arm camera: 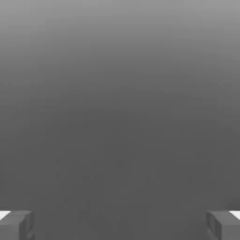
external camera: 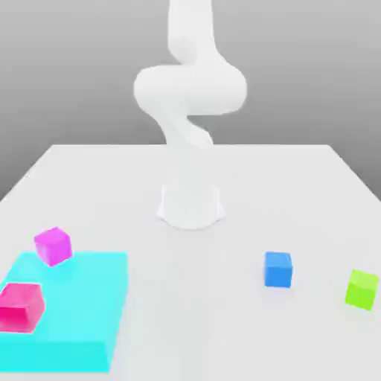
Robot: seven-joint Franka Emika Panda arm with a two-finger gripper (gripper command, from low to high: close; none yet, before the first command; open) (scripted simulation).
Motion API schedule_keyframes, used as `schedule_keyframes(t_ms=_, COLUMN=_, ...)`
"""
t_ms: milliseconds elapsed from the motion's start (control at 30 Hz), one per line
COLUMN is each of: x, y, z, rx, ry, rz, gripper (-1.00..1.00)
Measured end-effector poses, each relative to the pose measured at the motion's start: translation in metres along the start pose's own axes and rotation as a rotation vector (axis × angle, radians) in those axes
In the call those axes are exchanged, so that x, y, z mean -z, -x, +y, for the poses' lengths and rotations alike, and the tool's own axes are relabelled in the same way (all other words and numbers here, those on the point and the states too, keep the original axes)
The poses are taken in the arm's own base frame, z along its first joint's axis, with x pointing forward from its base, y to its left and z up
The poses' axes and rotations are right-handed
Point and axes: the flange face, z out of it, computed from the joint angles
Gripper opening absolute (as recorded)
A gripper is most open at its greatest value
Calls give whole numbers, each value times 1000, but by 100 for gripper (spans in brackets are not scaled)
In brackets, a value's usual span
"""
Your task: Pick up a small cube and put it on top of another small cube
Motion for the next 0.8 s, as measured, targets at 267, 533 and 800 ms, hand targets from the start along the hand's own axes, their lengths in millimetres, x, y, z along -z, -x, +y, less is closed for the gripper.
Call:
schedule_keyframes(t_ms=267, x=-153, y=104, z=-45, rx=294, ry=175, rz=-145, gripper=0)
schedule_keyframes(t_ms=533, x=-263, y=246, z=-45, rx=590, ry=240, rz=-347, gripper=0)
schedule_keyframes(t_ms=800, x=-307, y=407, z=-15, rx=864, ry=191, rz=-603, gripper=0)
